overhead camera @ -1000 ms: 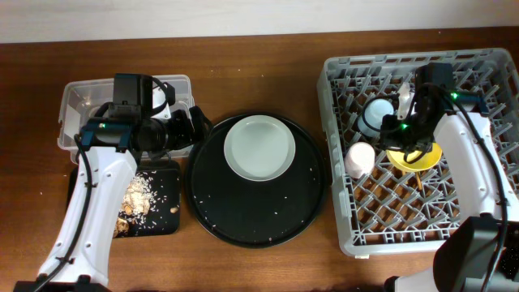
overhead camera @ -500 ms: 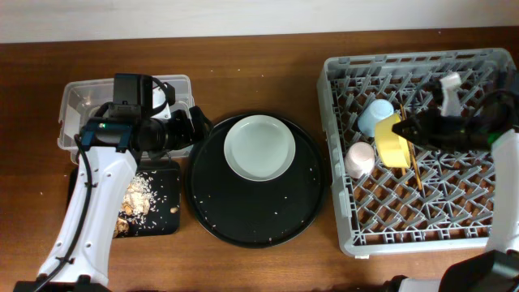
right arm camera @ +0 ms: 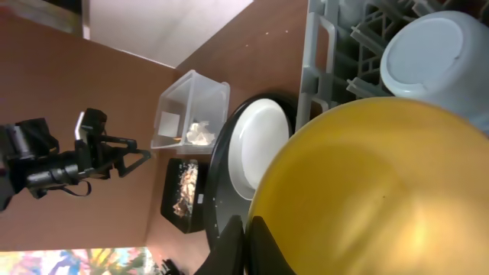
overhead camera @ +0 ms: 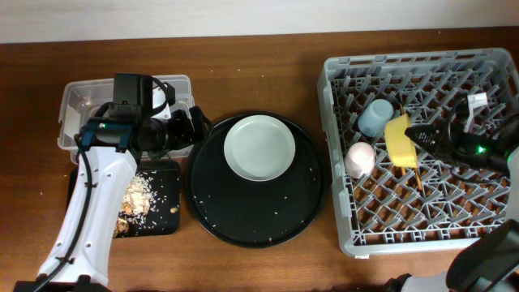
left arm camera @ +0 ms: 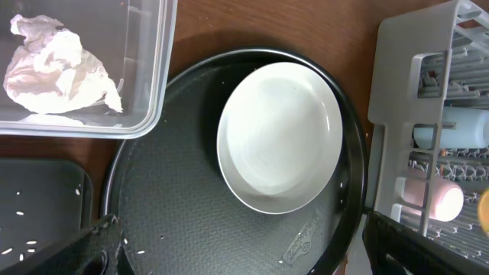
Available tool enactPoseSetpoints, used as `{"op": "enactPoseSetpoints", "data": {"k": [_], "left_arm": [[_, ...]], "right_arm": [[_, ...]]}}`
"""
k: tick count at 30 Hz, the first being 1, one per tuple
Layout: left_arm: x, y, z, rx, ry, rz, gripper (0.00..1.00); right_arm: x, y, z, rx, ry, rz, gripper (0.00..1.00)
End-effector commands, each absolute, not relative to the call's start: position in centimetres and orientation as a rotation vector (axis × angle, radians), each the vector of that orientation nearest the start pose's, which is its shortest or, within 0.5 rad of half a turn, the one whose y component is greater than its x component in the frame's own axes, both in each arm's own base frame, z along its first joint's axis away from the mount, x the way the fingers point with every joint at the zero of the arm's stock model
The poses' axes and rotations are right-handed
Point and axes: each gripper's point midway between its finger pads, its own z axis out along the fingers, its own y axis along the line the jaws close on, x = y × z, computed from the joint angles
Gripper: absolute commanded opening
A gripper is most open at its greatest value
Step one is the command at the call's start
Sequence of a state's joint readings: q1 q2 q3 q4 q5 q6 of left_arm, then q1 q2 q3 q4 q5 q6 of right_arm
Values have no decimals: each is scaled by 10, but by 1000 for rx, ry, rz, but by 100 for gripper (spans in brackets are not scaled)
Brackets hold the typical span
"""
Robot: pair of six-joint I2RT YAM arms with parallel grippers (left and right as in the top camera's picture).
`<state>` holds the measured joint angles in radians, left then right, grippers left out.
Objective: Sort waste into correct bins and load items into the dishwasher rack
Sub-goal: 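Carry the yellow bowl into the rack and set it tilted, then grasp the white plate edge with the right gripper and lift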
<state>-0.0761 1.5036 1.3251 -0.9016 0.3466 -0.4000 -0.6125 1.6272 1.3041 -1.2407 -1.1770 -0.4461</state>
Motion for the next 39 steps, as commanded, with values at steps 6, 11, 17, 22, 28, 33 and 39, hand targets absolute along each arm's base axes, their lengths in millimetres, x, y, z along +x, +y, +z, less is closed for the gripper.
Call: {"op": "enactPoseSetpoints", "data": {"k": [6,11,17,22,28,33,39], "left_arm": [[360,-85,186,-300,2662,-606,99],[360,-85,186,-300,2662,-606,99],[360,-85,186,-300,2662,-606,99],[360,-85,186,-300,2663,-606,99],[360,-85,186,-301,2662,-606,99],[360,-85,186,-300,2662,-606,99],[360,-85,186,-300,2662,-606,99]], "right_arm": [[327,-30,214,201,2111,1405,4],[327,-35,204,211,2100,1392,4],[322,-50,192,289,2068,1393,4],[322,-50,190,318,2067,1419,4],[310,-78,169,422,2165,1292,4],[302,-95,165,517,2168,1263,10],[298,-120,152,808,2224,1215,43]]}}
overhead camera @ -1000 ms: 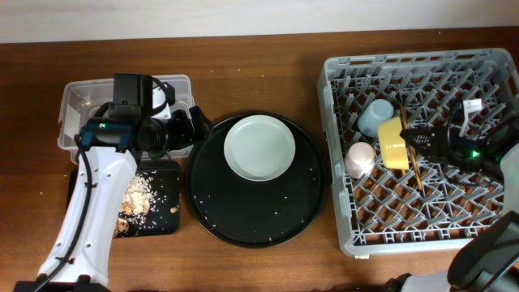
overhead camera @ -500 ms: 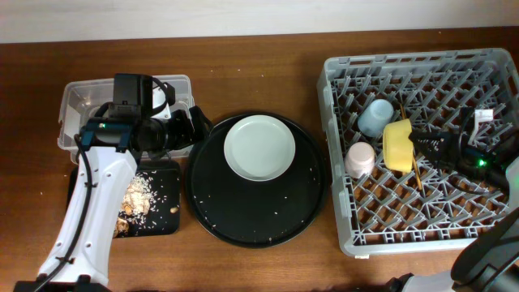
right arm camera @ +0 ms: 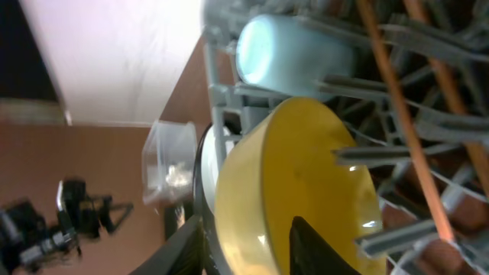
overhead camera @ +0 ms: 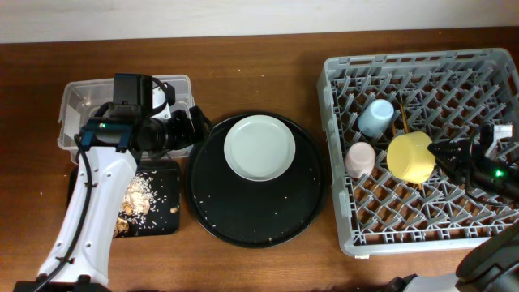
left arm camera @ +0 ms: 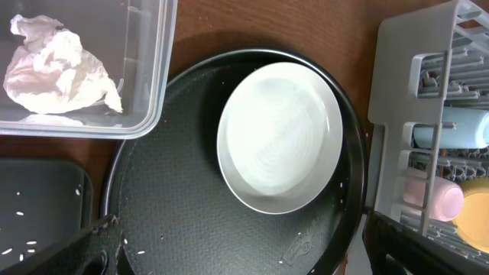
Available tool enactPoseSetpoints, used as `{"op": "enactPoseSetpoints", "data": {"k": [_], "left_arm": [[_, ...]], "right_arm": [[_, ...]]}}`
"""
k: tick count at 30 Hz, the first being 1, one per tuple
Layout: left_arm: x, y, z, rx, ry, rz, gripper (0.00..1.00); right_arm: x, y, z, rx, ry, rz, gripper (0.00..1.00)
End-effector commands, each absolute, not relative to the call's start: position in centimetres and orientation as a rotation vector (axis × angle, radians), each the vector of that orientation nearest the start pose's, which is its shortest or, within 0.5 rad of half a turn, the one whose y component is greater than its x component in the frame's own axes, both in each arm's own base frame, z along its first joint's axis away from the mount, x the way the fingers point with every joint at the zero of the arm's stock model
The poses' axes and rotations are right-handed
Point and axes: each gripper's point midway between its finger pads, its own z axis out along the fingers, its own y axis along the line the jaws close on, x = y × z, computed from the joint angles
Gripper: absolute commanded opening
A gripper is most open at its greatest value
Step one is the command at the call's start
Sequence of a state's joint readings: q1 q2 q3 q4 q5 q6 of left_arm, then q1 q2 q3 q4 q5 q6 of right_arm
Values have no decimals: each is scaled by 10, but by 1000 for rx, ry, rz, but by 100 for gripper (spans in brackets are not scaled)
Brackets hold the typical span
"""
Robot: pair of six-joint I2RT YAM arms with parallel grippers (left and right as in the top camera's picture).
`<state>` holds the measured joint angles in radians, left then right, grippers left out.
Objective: Sort waste into correct bins and load items into the dishwasher rack
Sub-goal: 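Grasp the white plate edge with the right gripper and lift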
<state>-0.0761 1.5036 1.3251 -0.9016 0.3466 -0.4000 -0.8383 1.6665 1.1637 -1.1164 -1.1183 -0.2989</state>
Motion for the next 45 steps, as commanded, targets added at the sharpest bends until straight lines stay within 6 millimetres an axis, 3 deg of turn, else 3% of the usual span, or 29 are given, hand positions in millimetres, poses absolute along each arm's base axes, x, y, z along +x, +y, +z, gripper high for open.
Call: {"op": "enactPoseSetpoints", "data": {"k": [1,4,6,8,10,12,14,16,17,19,21,25,28,33,37,42,45], "left_arm": [[360,-85,186,-300,2662,-606,99],[360,-85,186,-300,2663,-606,99],[360,-85,186,-301,2662,-606,99],[360,-85,186,-300,2662,-606,99],[360,-85,186,-300,2662,-606,99],[360,-85,186,-300,2662,-606,99],[360,-85,186,-300,2662,-606,99],[360,-85,186,-300,2662,-606,99],[360,-85,186,-300,2662,-606,99],[360,-85,186,-300,2662,-606,99],[360,-85,186,-300,2662,-606,99],[360,-85,186,-301,2662,-606,99],[360,-85,186,-300,2662,-606,99],[360,-85,186,-301,2662,-606,99],[360,-85,186,-300,2662,-606,99],[360,-85,186,-300,2662,-606,99],[360,-85,186,-301,2662,-606,99]], "right_arm": [[296,-126,149,845,2249,1179,50],[298,-142,148,940,2294,1083,56],[303,-153,159,965,2303,1009,56],[310,-151,174,927,2303,987,56],[316,-135,187,834,2345,954,56],[324,-109,190,695,2445,875,56],[331,-70,185,511,2582,774,56],[339,-13,176,250,2708,698,55],[340,4,173,161,2740,656,54],[342,65,165,-114,2796,500,54],[341,98,163,-163,2807,418,53],[341,143,157,-167,2797,394,56],[346,160,143,-198,2808,399,56],[363,176,90,-234,2868,363,56],[376,178,55,-248,2886,265,56],[394,187,21,-257,2869,261,55],[397,188,10,-256,2872,262,47]]}}
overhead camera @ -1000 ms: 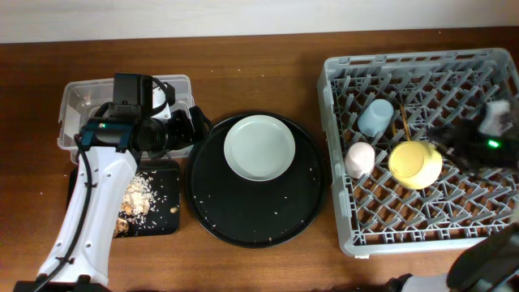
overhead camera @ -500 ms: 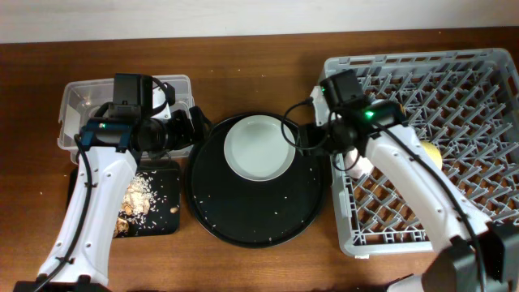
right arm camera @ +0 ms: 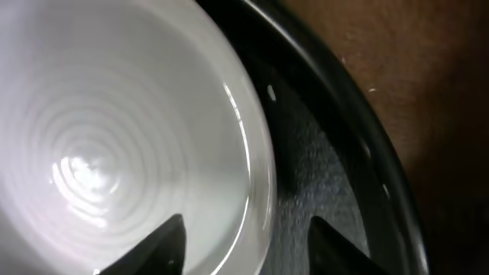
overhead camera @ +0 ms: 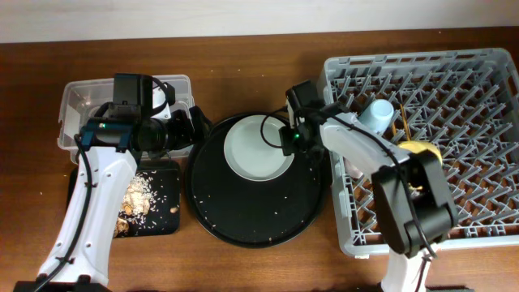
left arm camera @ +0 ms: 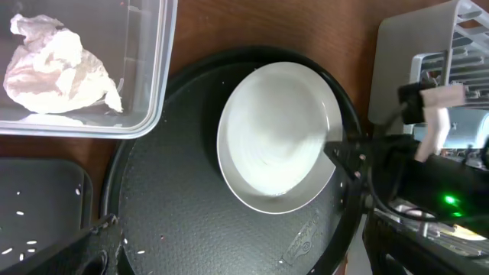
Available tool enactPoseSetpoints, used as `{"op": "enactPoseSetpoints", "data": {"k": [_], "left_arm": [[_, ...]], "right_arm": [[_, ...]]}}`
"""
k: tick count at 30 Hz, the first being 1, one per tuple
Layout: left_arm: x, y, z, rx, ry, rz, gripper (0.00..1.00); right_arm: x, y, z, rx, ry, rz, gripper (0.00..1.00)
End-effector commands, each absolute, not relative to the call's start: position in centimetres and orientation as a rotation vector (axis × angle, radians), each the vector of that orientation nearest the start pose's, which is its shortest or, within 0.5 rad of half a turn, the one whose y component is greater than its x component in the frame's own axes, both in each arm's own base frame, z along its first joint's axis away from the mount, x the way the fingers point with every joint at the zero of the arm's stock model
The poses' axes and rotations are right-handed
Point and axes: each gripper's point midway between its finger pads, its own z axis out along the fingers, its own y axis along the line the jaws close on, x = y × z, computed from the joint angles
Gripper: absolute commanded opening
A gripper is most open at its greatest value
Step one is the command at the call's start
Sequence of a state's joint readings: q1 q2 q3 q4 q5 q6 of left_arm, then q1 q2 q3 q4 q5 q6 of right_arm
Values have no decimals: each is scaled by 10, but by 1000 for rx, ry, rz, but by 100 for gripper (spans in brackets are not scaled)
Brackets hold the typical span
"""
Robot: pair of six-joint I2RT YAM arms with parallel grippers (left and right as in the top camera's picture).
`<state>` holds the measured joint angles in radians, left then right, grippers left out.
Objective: Sort waste into correct bins and load items into the dishwasher rack
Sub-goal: 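Grasp the white plate edge with the right gripper and lift, then stand the white plate upright in the back of the rack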
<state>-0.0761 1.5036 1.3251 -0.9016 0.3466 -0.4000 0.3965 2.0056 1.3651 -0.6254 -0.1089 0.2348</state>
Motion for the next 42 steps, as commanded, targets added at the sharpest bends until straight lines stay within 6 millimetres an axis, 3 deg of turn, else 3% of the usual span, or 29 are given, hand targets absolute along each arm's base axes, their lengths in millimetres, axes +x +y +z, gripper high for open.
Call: {"op": "enactPoseSetpoints", "data": {"k": [1,4,5,9,11,14,16,19,21,22,25,27,31,33,37,42], "left_arm": [[360,-85,186,-300,2662,-606,99],[360,-85,186,-300,2662,-606,99],[360,-85,186,-300,2662,-606,99],[360,-85,186,-301,2662,-606,99],[360,-85,186,-300,2662,-606,99],[360,-85,186,-301,2662,-606,99],[360,-85,186,-301,2662,-606,99],[360,-85,186,-300,2662,-606,100],[360,-85,186,-300,2662,-606,99],[360,-85,186,-300,2662,-606,99],[360,-85,186,-300,2662,-606,99],[360,-85,186,-300,2662,-606,99],[360,-85,186,-300,2662,-606,99],[360,-85,186,-301,2662,-606,99],[360,-85,186,-301,2662,-606,99],[360,-85,186,-300,2663,-606,99]], "right_arm": [[396,188,5,-257,2881,259,41],[392,189,2,-266,2896,254,20],[391,191,2,-274,2896,254,8],[393,194,13,-280,2871,269,4],[398,195,39,-275,2816,290,4],[394,193,117,-373,2649,312,4],[390,182,152,-369,2578,286,4],[387,129,214,-304,2432,29,4],[385,82,248,-276,2333,-247,4],[383,49,268,-227,2277,-444,4],[372,-24,300,-80,2193,-856,4],[368,-65,310,-66,2190,-1046,4],[370,-128,337,108,2103,-1155,4],[365,-158,339,190,2096,-1204,4],[366,-189,304,217,2211,-1264,4],[392,-193,252,153,2323,-1288,4]]}}
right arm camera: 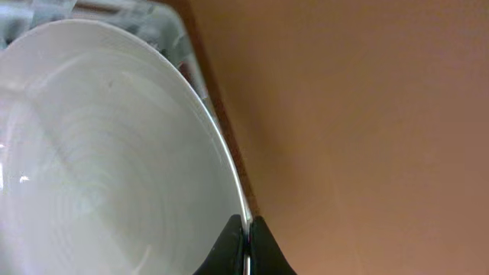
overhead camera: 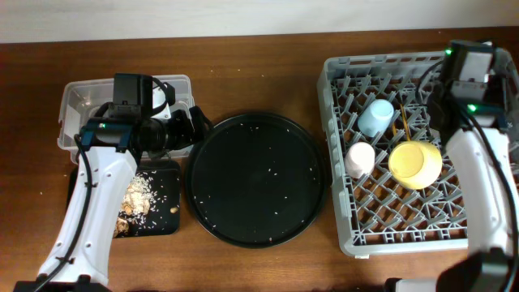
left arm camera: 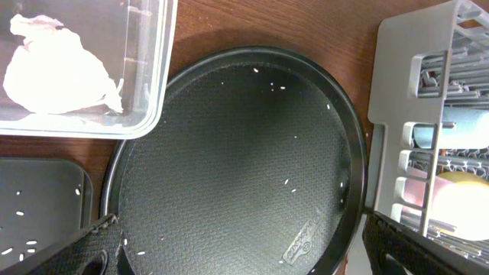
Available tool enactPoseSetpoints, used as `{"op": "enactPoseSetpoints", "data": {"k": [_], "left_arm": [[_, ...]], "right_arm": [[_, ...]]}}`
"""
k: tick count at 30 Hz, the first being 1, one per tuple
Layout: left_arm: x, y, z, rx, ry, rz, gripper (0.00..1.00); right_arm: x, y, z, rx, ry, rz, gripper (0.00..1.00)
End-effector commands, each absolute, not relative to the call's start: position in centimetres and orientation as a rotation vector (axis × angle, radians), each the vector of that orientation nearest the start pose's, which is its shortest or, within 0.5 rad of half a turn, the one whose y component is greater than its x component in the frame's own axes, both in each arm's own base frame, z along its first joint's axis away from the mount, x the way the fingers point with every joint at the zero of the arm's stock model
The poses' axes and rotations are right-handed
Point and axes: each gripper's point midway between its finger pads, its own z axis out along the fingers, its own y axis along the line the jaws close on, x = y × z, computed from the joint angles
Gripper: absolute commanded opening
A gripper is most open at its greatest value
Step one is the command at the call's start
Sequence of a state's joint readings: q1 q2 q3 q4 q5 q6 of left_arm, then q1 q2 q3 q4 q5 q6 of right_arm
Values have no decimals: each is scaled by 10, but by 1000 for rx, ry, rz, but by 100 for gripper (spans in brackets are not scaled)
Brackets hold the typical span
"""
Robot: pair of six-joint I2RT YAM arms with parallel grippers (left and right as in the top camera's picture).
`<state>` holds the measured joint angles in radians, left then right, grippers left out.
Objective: Sort waste into correct bins and load items into the dishwasher rack
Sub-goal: 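Stand the white plate upright in the back of the rack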
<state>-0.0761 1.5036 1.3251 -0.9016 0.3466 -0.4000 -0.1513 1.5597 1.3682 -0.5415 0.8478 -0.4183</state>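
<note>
The white plate (right arm camera: pixel 114 153) fills the right wrist view, with my right gripper (right arm camera: pixel 246 229) shut on its rim. In the overhead view my right arm (overhead camera: pixel 466 69) is over the far right corner of the grey dishwasher rack (overhead camera: pixel 340 235); the plate itself is hard to make out there. The rack holds a yellow bowl (overhead camera: pixel 414 164), a blue cup (overhead camera: pixel 375 118), a pink cup (overhead camera: pixel 359 159) and orange chopsticks (overhead camera: pixel 401 122). The round black tray (overhead camera: pixel 255 178) carries only rice grains. My left gripper (overhead camera: pixel 190 130) stands open over the tray's left edge, holding nothing.
A clear bin (overhead camera: pixel 69 134) at the far left holds crumpled white paper (left arm camera: pixel 53 72). In front of it a square black tray (overhead camera: pixel 162 219) holds food scraps. Brown tabletop lies between the round tray and the rack.
The white plate is gone from the round tray and is now in my right gripper over the rack's far right corner. My left arm has not moved.
My right gripper first held the yellow bowl over the rack. Then the bowl lay in the rack with the fingers either side of it. After that the gripper was open at the white plate's rim on the round tray. Now it holds the plate at the rack.
</note>
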Motion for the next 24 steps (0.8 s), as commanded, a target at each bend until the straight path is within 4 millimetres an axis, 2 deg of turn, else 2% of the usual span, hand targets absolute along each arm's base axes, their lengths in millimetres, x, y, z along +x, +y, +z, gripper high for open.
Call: {"op": "enactPoseSetpoints", "data": {"k": [1,4,7,8,10,11,12,13,15,17,19,21,24], "left_arm": [[360,-85,186,-300,2662,-606,99],[360,-85,186,-300,2662,-606,99],[360,-85,186,-301,2662,-606,99],[360,-85,186,-301,2662,-606,99],[360,-85,186,-300,2662,-606,99],[360,-85,186,-300,2662,-606,99],[360,-85,186,-300,2662,-606,99],[360,-85,186,-300,2663,-606,99],[360,-85,186,-301,2662,-606,99],[360,-85,186,-301,2662,-606,99],[360,-85,186,-300,2662,-606,99],[360,-85,186,-300,2662,-606,99],[360,-85,186,-301,2662,-606,99]], "right_arm": [[395,-193,245,144,2337,-1290,4],[405,-191,227,113,2372,-1272,4],[417,-178,215,44,2398,-1123,4],[420,-175,213,32,2401,-1096,10],[421,-173,212,23,2404,-1076,46],[421,-174,212,24,2403,-1077,48],[421,-174,212,25,2403,-1081,59],[421,-174,213,26,2401,-1080,66],[420,-172,220,34,2384,-1075,72],[421,-157,238,11,2333,-1034,76],[427,-126,246,-37,2306,-867,79],[432,-84,242,-25,2309,-555,84],[428,-19,222,-94,2378,-61,88]]}}
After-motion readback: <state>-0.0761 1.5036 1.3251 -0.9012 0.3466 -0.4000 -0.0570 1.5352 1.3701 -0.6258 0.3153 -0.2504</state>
